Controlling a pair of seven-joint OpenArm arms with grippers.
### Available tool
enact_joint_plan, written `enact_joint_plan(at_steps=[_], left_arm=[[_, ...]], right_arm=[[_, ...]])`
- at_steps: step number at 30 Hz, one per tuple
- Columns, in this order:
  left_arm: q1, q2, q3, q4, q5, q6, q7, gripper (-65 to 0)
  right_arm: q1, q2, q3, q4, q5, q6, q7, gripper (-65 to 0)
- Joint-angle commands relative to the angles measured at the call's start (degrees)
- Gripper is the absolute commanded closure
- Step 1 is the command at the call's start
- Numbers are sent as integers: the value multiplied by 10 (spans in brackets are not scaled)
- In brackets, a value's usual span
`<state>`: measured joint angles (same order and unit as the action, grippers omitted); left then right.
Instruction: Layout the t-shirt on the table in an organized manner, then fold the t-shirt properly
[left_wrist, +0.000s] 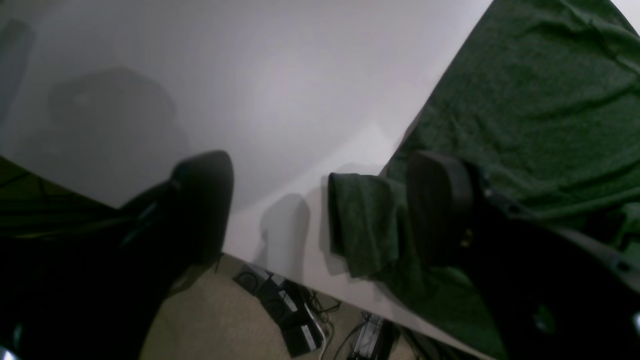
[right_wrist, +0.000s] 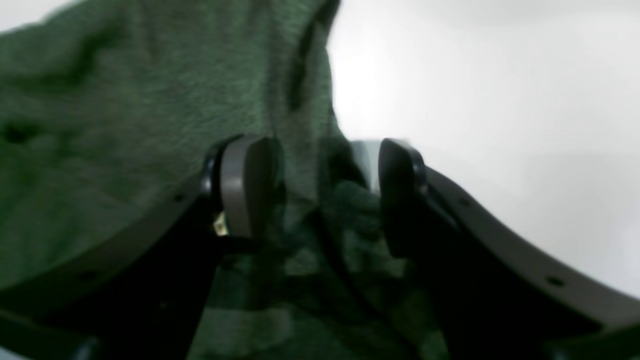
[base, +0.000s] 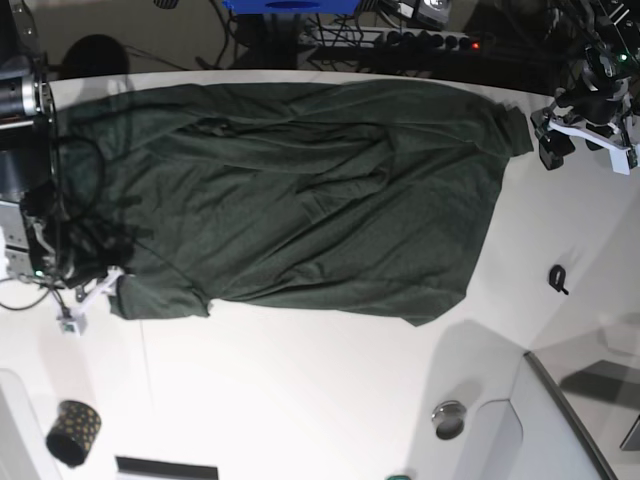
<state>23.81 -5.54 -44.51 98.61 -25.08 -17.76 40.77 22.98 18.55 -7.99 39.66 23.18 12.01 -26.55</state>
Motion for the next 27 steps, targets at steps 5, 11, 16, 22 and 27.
enact_joint_plan(at_steps=[5, 11, 16, 22, 27], left_arm=[[2, -7, -2, 9, -5, 1, -11, -515], [3, -7, -3, 9, -5, 1, -11, -515], [1, -7, -2, 9, -5, 1, -11, -515], [0, -7, -2, 8, -5, 1, -11, -515], [0, -7, -2, 8, -5, 1, -11, -515]], right_arm=[[19, -1, 3, 8, -18, 1, 7, -6], [-18, -1, 2, 92, -17, 4, 6, -8], [-66, -1, 3, 208, -17, 2, -51, -8], [-125, -1, 4, 320, -16, 1, -97, -8], [-184, -3, 4, 406, -15, 1, -147, -8]])
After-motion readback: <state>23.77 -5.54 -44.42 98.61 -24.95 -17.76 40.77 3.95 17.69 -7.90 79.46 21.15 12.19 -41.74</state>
